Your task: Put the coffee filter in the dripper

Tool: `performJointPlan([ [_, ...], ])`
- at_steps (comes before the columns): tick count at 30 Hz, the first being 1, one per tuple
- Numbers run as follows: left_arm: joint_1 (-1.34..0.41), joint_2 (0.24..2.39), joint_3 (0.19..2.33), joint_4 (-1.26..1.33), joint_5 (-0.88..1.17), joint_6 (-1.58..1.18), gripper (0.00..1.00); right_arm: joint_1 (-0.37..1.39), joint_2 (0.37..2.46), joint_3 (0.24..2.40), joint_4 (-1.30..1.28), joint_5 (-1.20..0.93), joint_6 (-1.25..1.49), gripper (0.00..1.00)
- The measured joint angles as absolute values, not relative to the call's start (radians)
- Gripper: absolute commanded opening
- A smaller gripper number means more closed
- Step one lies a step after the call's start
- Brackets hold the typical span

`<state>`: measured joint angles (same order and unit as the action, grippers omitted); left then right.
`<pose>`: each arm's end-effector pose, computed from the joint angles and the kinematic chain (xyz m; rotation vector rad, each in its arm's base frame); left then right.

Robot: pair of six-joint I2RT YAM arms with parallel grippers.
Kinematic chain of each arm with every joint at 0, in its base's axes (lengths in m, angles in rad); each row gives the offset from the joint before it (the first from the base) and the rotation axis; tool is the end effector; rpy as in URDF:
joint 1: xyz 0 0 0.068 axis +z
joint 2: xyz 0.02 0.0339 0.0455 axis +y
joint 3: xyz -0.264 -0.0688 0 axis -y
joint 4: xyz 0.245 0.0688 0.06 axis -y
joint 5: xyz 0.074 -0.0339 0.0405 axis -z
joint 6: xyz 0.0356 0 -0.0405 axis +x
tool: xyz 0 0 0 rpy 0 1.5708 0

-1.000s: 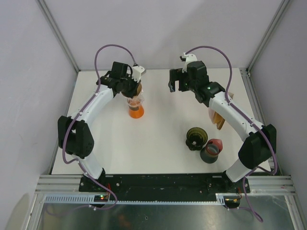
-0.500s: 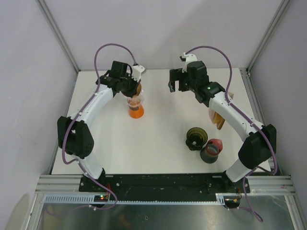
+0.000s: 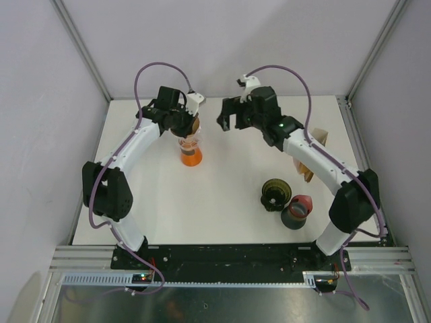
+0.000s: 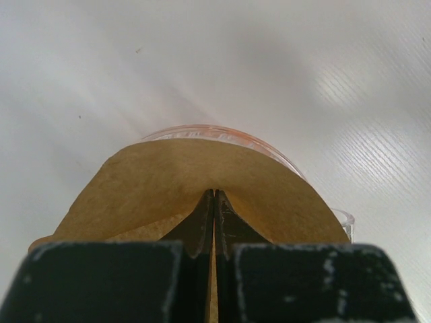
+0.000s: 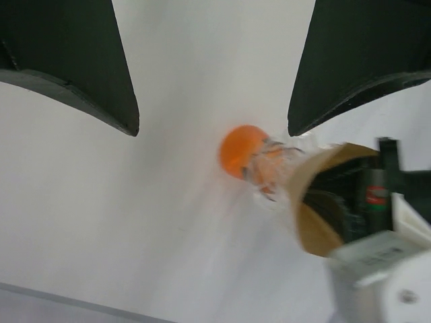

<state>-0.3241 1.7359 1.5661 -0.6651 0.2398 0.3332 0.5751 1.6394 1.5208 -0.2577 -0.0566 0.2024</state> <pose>0.3650 -0.1315 0.3112 0.8768 2.2270 -0.2838 0.3265 0.2140 0.3672 -0.4062 1.9476 0.5649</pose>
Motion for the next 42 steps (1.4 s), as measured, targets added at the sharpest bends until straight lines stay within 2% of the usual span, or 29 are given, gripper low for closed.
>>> performJointPlan([
  [8,-0.318,1.736,1.566,-0.666,0.25,0.333,0.0,0.637,1.795,1.551,-0.082,-0.211,0.357,0.85],
  [15,-0.312,1.736,1.566,-0.667,0.27,0.333,0.0,0.627,1.862,1.551,0.044,-0.284,0.483,0.82],
  [22,-0.312,1.736,1.566,-0.667,0.277,0.333,0.0,0.626,1.927,1.551,0.099,-0.316,0.547,0.76],
  [32,-0.311,1.736,1.566,-0.668,0.293,0.332,0.01,0.637,1.966,1.552,0.088,-0.293,0.557,0.75],
  [42,-0.299,1.736,1.587,-0.668,0.313,0.325,0.08,0.65,1.966,1.555,0.073,-0.258,0.537,0.75],
])
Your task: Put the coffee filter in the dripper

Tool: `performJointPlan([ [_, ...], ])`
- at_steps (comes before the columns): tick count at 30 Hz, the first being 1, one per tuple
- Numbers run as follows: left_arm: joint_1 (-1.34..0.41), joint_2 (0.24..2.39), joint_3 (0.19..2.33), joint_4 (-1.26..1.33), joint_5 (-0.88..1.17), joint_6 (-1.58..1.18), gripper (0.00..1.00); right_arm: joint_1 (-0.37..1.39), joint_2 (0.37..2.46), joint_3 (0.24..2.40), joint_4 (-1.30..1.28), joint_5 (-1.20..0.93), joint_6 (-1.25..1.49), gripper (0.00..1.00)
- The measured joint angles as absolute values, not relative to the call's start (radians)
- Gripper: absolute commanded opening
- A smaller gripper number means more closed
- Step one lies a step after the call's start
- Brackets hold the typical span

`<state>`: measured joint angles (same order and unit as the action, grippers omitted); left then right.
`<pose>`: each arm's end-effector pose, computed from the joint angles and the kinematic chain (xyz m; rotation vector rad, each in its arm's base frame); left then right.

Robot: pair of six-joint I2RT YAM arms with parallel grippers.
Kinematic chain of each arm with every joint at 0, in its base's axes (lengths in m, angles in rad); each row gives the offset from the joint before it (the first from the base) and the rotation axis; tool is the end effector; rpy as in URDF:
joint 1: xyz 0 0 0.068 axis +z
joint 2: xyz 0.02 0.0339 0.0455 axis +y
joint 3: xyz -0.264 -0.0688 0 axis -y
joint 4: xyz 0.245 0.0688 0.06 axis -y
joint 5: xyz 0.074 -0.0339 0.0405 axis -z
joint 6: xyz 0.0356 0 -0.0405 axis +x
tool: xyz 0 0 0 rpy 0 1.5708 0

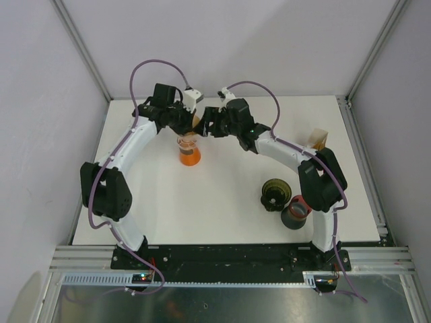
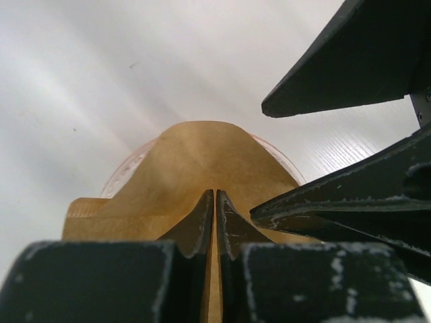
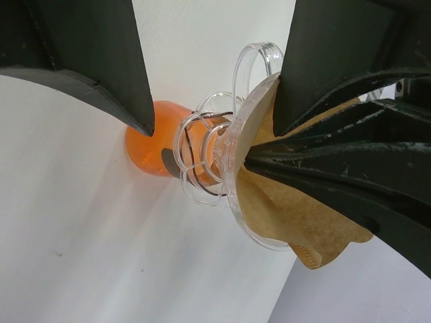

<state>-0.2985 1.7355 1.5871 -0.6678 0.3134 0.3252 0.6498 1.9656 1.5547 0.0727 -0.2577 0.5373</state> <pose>0.3680 -0.1247 0.3185 0.8650 2.2015 -0.3605 0.3706 0.2930 0.2784 -0.3004 2.0179 1.0231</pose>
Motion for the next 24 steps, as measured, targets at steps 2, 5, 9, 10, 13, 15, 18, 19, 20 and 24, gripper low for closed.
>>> performJointPlan([
  [2,-0.29,1.734,1.594,-0.668,0.321,0.322,0.08,0.652,1.966,1.56,0.066,-0.251,0.533,0.75],
  [5,-0.277,1.729,1.598,-0.668,0.33,0.321,0.1,0.654,1.966,1.566,0.06,-0.243,0.523,0.75],
  [9,-0.265,1.713,1.6,-0.668,0.351,0.314,0.11,0.661,1.966,1.58,0.043,-0.23,0.51,0.75],
  [10,-0.262,1.709,1.602,-0.668,0.356,0.313,0.11,0.664,1.966,1.586,0.037,-0.226,0.504,0.75],
  [13,-0.253,1.699,1.614,-0.67,0.38,0.306,0.12,0.67,1.966,1.599,0.03,-0.221,0.496,0.75],
  [15,-0.245,1.689,1.622,-0.669,0.393,0.299,0.13,0.671,1.966,1.603,0.026,-0.219,0.494,0.76],
  [18,-0.229,1.673,1.633,-0.668,0.406,0.289,0.13,0.673,1.966,1.604,0.019,-0.217,0.492,0.76],
  [19,-0.22,1.667,1.635,-0.668,0.41,0.287,0.13,0.674,1.966,1.604,0.017,-0.216,0.492,0.76],
  [20,-0.213,1.663,1.637,-0.668,0.415,0.286,0.13,0.674,1.966,1.605,0.015,-0.216,0.491,0.76],
  [24,-0.179,1.643,1.639,-0.669,0.427,0.28,0.13,0.674,1.966,1.611,0.011,-0.214,0.485,0.76],
])
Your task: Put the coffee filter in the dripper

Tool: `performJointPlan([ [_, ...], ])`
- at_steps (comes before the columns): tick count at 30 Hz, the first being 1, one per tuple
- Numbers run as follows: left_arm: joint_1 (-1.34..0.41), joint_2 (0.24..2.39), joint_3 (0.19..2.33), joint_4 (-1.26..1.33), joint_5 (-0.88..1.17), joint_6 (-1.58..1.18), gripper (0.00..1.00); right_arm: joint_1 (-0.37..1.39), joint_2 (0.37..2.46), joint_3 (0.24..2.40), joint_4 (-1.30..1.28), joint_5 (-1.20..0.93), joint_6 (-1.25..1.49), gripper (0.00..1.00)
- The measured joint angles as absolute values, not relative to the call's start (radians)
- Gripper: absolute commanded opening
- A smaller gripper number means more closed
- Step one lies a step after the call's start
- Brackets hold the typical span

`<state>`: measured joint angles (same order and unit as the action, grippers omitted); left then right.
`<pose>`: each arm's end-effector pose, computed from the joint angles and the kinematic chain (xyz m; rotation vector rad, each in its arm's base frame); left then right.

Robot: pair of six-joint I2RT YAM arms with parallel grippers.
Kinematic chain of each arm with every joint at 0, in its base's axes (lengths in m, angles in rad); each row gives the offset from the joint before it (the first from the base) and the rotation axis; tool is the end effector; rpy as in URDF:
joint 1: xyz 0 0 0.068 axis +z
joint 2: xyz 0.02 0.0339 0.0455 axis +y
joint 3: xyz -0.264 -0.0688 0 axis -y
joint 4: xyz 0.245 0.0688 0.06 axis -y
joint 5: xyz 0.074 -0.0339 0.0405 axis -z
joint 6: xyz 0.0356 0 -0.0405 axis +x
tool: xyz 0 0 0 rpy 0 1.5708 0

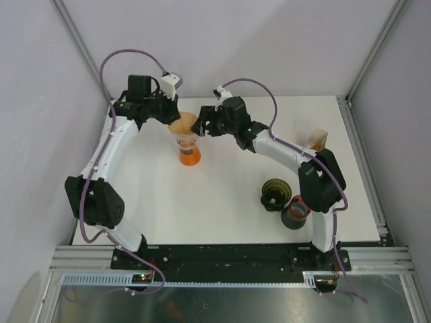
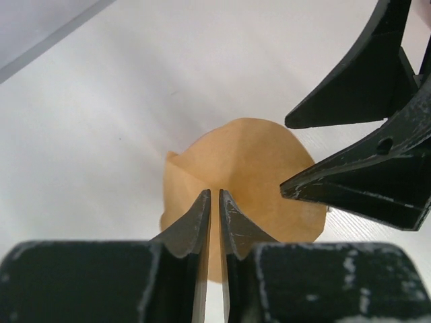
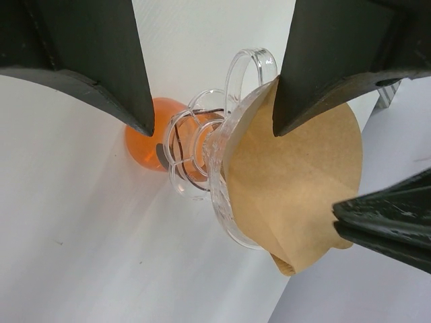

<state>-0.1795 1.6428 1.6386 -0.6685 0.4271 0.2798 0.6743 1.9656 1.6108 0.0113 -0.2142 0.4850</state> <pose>0.3589 -0.0801 0.3695 0.7225 2.0836 -0.4221 0.3660 0.3022 0.2917 -0.3444 2.0035 0.9644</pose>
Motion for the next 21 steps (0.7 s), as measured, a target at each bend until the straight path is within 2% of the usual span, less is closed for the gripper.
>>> performJointPlan([
  [9,-0.137,1.552,1.571,-0.665,0.425,0.286,0.13,0.674,1.966,1.621,0.003,-0.214,0.474,0.76],
  [21,-0.135,1.548,1.537,-0.675,0.426,0.289,0.16,0.675,1.956,1.673,-0.057,-0.197,0.426,0.8],
])
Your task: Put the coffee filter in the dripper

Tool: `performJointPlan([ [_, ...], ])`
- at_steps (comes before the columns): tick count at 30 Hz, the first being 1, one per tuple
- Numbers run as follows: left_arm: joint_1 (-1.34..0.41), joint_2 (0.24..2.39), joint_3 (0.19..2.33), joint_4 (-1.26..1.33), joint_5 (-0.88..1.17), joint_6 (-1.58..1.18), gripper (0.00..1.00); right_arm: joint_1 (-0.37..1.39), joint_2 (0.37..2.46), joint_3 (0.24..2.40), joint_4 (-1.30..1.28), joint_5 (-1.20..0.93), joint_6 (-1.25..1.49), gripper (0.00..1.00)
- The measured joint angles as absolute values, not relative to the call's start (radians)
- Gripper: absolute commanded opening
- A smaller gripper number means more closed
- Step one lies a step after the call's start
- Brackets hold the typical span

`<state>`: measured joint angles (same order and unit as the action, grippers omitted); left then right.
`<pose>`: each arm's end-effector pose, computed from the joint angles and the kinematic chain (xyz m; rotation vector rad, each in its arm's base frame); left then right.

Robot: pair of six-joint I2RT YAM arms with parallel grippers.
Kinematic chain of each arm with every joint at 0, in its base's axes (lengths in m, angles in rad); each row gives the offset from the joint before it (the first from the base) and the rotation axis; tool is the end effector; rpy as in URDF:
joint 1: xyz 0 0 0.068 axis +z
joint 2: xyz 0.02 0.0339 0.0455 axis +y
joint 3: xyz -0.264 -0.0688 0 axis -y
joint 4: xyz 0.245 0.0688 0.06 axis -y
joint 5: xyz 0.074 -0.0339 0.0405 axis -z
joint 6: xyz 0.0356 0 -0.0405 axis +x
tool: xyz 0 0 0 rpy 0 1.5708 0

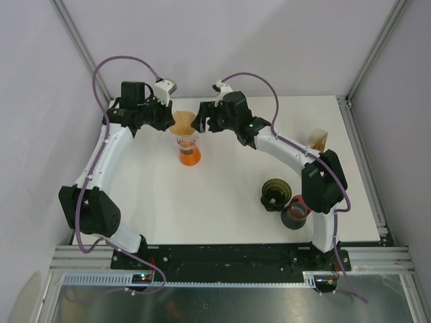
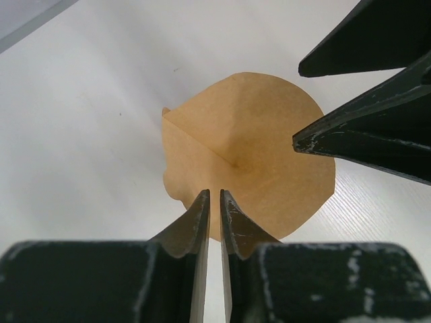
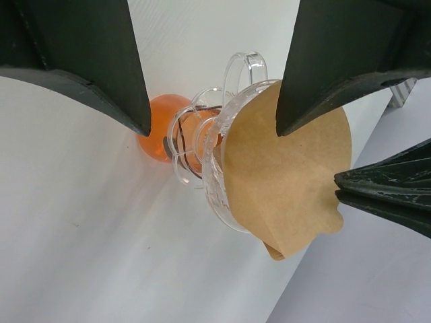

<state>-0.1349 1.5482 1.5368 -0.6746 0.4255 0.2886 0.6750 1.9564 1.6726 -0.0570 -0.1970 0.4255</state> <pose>0.3370 -0.0606 0.3672 0.6831 2.1056 -0.3942 0.3657 0.3016 0.3107 -0.3897 1.9790 0.9127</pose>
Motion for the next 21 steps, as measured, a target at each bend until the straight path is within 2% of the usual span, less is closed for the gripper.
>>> performJointPlan([
  [6,-0.135,1.548,1.537,-0.675,0.426,0.289,0.26,0.675,1.914,1.679,-0.092,-0.191,0.395,0.84],
  [10,-0.135,1.546,1.54,-0.675,0.426,0.292,0.43,0.668,1.858,1.681,-0.119,-0.191,0.365,0.89],
  [11,-0.135,1.542,1.541,-0.675,0.425,0.293,0.47,0.665,1.84,1.682,-0.13,-0.191,0.357,0.94],
  [13,-0.135,1.533,1.544,-0.675,0.426,0.297,0.54,0.658,1.804,1.683,-0.152,-0.191,0.34,0.98],
  [16,-0.135,1.516,1.549,-0.675,0.427,0.298,0.63,0.636,1.732,1.682,-0.191,-0.192,0.309,0.99],
  [21,-0.135,1.474,1.549,-0.675,0.432,0.299,0.71,0.535,1.546,1.562,-0.177,-0.266,0.312,0.99],
])
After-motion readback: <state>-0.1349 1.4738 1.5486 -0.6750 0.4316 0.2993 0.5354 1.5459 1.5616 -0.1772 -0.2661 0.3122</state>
